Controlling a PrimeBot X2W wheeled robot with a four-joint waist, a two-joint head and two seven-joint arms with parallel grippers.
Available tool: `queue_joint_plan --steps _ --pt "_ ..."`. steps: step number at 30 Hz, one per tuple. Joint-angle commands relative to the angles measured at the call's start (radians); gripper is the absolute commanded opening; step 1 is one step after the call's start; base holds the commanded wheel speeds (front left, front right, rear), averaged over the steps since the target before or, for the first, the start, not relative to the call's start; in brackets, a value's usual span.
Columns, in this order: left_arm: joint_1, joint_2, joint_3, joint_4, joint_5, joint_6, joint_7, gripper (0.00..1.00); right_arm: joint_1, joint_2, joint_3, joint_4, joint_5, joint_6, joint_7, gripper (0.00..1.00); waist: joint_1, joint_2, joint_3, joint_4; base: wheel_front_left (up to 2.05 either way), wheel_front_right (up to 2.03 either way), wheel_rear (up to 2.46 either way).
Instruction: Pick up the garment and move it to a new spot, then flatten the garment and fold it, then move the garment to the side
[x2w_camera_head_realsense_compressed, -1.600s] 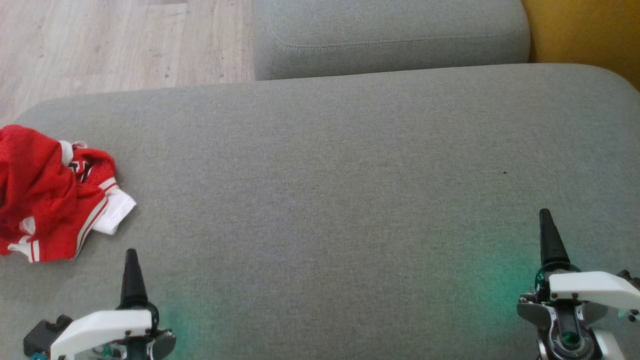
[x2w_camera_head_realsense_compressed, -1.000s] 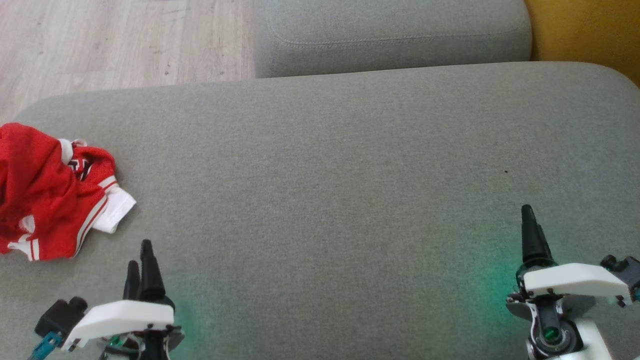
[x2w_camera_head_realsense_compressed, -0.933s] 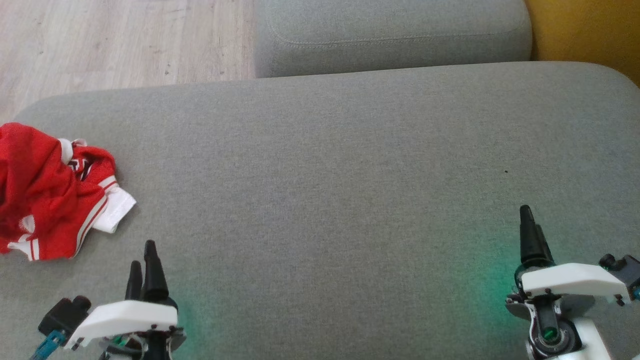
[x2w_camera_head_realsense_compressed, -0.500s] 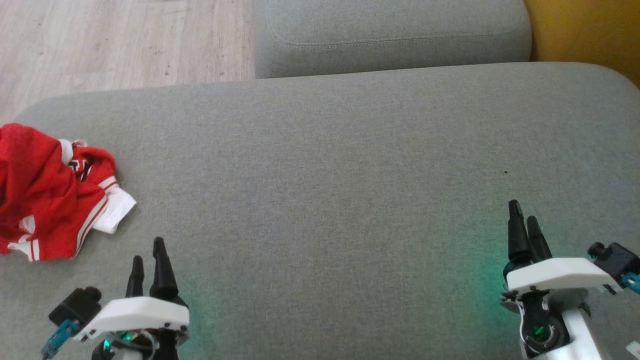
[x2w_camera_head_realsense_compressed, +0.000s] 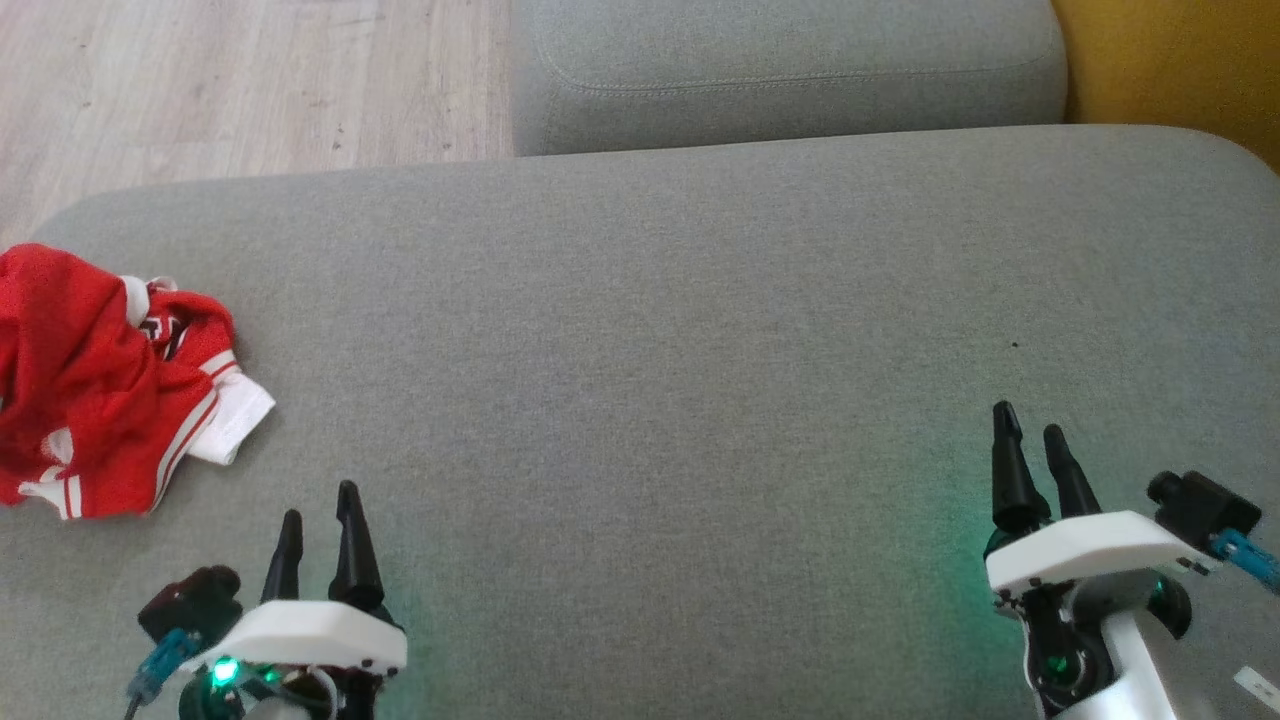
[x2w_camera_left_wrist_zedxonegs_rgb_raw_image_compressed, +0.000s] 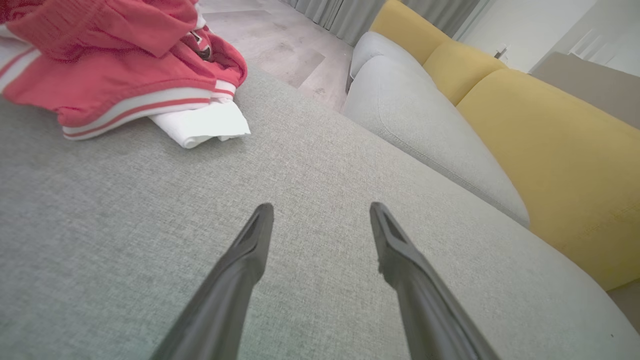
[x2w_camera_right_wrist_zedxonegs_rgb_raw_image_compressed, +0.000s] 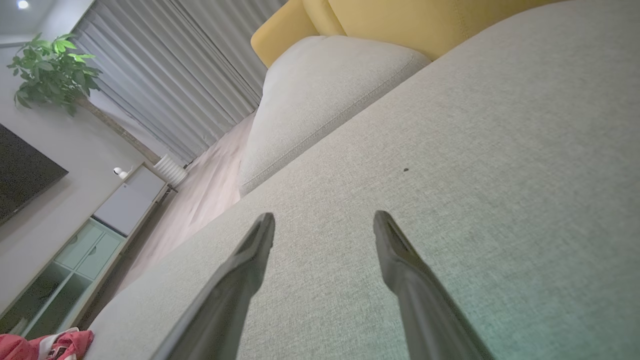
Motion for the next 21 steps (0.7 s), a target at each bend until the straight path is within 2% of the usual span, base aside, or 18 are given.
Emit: queue_joint_plan --steps 1,21 --pt "-0.057 0.018 0.014 -0.018 0.041 0.007 -0.016 1.00 -0.063 -0.010 0.022 -0.025 -0.044 0.000 -0.017 1.00 0.0000 0.0000 0.000 0.001 0.00 0.00 0.00" --pt "-0.080 0.023 -0.030 0.001 0.279 0.037 -0.072 1.00 -0.091 -0.007 0.052 0.020 -0.326 -0.001 -0.073 1.00 0.0000 0.0000 0.006 0.000 0.00 0.00 0.00"
